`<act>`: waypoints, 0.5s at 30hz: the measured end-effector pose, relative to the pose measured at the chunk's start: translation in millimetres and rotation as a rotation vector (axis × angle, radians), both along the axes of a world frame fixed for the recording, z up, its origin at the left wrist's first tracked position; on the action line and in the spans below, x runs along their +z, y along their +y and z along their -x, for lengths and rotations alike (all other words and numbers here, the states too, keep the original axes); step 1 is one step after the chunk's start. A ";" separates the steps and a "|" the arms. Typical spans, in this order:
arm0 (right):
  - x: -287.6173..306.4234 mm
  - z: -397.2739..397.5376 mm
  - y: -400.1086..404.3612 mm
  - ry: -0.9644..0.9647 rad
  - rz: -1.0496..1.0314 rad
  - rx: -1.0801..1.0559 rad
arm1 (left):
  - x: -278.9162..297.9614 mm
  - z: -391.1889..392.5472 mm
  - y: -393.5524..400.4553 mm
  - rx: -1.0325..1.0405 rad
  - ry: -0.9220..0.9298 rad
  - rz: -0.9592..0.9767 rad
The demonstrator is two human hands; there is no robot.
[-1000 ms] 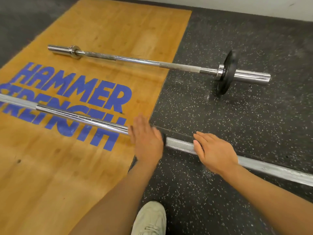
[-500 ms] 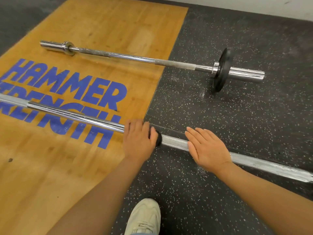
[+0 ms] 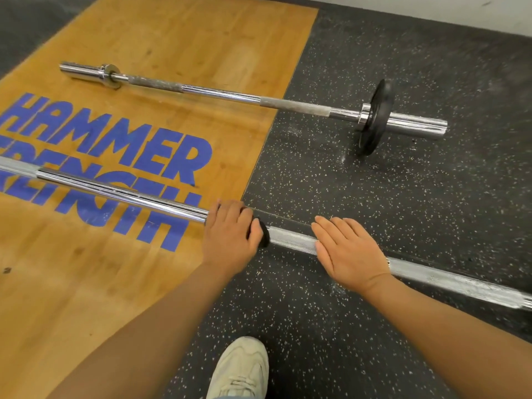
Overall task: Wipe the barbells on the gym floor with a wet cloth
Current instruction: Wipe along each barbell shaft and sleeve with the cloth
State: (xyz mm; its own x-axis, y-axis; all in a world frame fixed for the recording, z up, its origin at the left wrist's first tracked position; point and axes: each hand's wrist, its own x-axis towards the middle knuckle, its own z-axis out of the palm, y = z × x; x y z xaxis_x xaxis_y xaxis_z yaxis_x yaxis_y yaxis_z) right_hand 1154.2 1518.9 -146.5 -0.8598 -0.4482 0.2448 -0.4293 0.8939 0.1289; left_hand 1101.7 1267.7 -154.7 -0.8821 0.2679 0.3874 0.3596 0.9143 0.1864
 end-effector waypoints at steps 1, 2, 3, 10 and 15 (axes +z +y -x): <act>-0.6 0.0 0.1 0.006 -0.001 0.003 | 0.8 7.2 -8.6 0.037 -0.002 0.001; -0.7 0.5 0.5 0.011 -0.003 0.009 | 1.9 14.8 -19.9 0.126 -0.024 0.000; -0.2 0.9 0.7 0.014 -0.005 0.014 | 4.7 21.9 -32.4 0.245 -0.068 -0.004; -2.8 -0.2 1.7 0.045 0.010 0.039 | 9.1 24.1 -43.2 0.401 -0.114 0.010; -2.8 -0.1 1.6 0.045 0.004 0.045 | 1.7 -7.2 5.4 0.049 -0.009 0.002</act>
